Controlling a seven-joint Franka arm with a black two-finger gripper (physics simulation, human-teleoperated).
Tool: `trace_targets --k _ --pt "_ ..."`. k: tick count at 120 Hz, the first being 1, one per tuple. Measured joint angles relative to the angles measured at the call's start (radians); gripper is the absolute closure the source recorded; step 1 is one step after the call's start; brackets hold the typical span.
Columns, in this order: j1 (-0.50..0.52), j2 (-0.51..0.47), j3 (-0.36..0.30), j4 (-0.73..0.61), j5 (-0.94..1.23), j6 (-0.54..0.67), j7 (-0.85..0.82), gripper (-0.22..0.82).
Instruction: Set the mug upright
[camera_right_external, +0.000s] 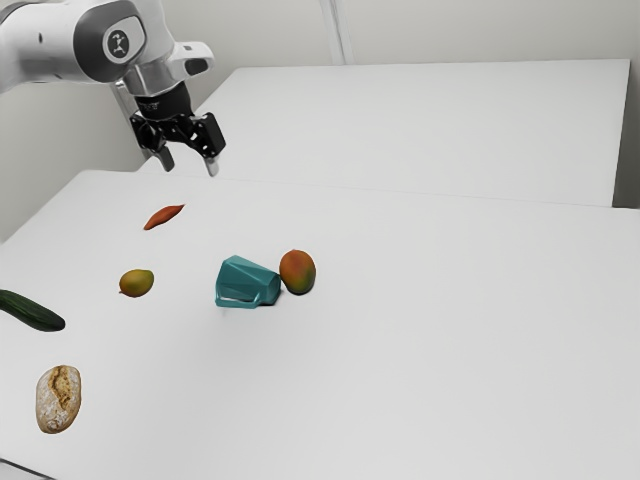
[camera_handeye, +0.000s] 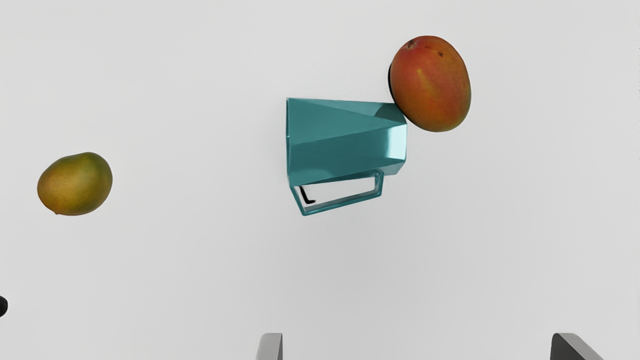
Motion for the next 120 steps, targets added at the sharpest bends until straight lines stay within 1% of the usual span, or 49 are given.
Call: trace_targets --k 17,37,45,55,69,89,120 --pt "-0.007 -0.005 0.001 -0.003 -0.001 0.000 0.000 0.02" --pt "-0.012 -0.044 0.007 -0.047 -0.001 0.001 0.001 0.02" --pt "0.002 -0.053 0.010 -0.060 -0.003 0.002 0.002 0.02" --pt "0.050 -0.056 0.011 -0.078 -0.011 0.006 0.007 0.02" --pt "0.145 -0.062 0.011 -0.098 -0.040 0.012 0.015 0.02" --pt "0.258 -0.051 0.011 -0.132 -0.129 0.040 0.057 0.02" --pt "0.377 -0.008 0.012 -0.261 -0.390 0.169 0.216 0.02"
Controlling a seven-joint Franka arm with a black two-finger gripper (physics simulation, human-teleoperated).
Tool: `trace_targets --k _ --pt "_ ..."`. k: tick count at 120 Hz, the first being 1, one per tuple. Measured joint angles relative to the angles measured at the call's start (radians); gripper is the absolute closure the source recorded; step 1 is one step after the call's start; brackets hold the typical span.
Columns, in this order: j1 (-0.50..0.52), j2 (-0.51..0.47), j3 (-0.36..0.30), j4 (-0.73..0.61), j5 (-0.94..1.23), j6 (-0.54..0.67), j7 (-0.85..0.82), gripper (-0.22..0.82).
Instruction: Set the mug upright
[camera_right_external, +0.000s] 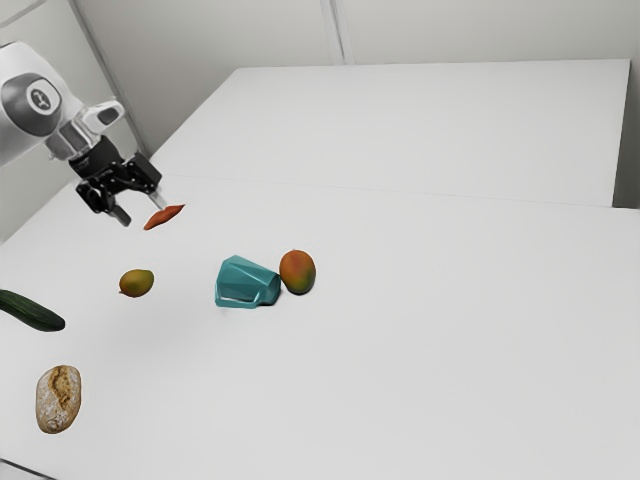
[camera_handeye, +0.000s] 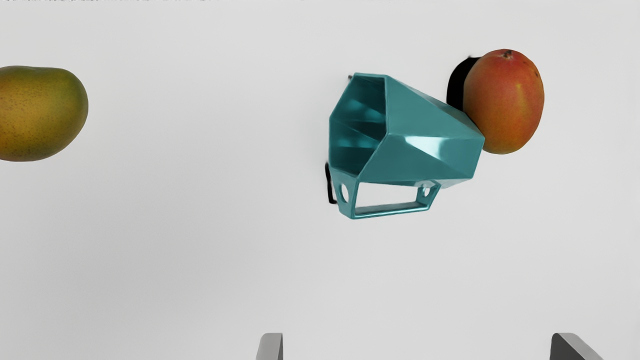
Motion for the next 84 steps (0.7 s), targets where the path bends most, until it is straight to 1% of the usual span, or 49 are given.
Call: trace_targets --k 22,33,41,60,84 --pt "0.069 0.025 0.000 -0.126 -0.193 0.114 0.137 0.02" --pt "0.088 0.046 -0.001 -0.156 -0.270 0.163 0.205 0.02" --pt "0.070 0.062 -0.001 -0.161 -0.316 0.190 0.254 0.02" --pt "-0.031 0.111 -0.002 -0.163 -0.408 0.226 0.367 0.03" --pt "-0.023 0.171 -0.006 -0.163 -0.507 0.246 0.497 0.02"
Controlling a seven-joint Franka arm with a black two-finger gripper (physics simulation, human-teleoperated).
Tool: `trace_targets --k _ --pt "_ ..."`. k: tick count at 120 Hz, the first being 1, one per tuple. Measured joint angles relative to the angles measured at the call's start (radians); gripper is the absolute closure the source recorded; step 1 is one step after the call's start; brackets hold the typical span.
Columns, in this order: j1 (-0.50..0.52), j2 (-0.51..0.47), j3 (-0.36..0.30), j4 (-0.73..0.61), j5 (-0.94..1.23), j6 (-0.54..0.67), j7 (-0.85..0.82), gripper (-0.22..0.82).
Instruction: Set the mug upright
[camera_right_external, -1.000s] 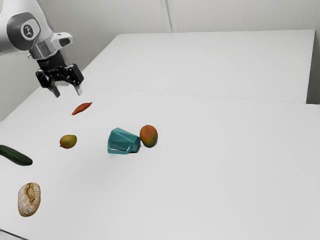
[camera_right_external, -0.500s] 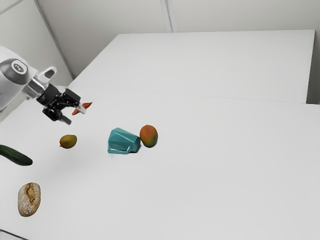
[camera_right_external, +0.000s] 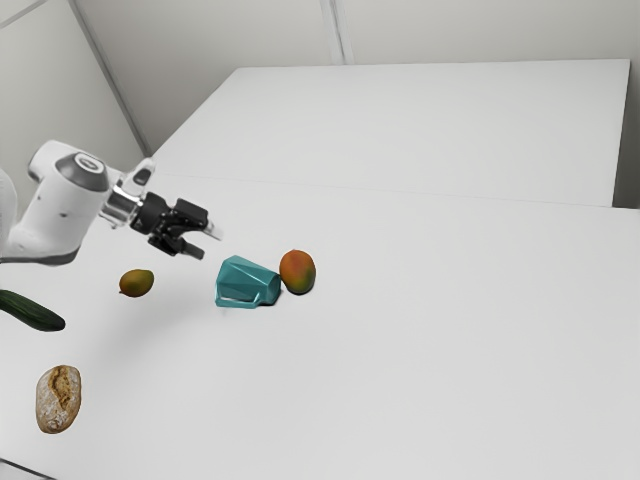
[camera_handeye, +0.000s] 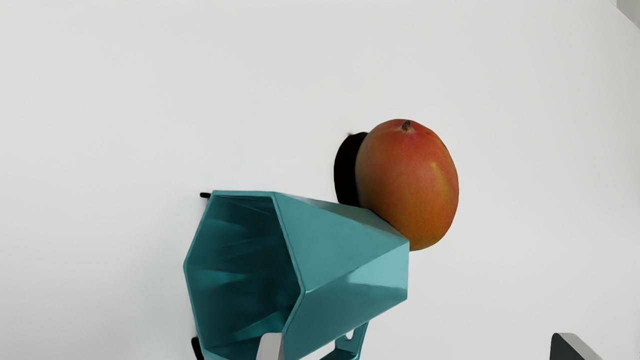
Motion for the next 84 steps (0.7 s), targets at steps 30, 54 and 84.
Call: trace_targets --k 30,54,84 --pt "-0.001 0.051 -0.005 -0.007 -0.095 0.006 0.135 0.02" --pt "0.001 0.087 -0.005 -0.008 -0.124 0.002 0.211 0.02" --pt "0.000 0.120 -0.008 -0.007 -0.149 -0.013 0.275 0.02"
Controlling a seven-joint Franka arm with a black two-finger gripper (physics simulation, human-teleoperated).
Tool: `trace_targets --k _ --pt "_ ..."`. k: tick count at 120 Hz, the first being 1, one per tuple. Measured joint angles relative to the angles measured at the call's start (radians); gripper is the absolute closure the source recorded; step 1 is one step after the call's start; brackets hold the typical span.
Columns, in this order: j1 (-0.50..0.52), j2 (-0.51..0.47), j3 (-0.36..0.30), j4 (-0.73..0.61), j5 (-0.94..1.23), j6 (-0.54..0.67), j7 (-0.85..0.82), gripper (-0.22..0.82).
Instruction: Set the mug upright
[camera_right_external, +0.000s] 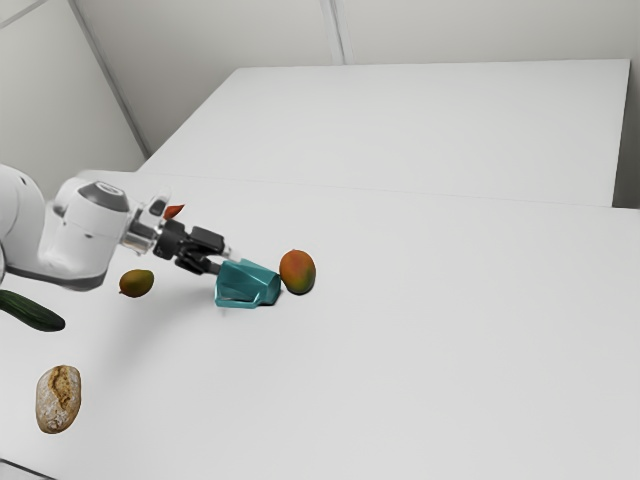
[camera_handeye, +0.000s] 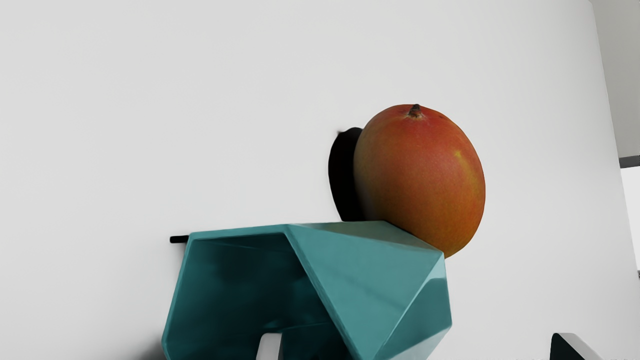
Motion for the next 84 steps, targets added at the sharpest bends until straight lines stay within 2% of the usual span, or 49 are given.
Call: trace_targets --k 29,39,84 --pt "-0.001 0.021 -0.009 0.000 -0.023 -0.020 0.042 0.03" --pt "-0.001 0.026 -0.010 0.000 -0.034 -0.027 0.054 0.06" --pt "0.001 0.028 -0.009 -0.006 -0.046 -0.038 0.096 0.55"
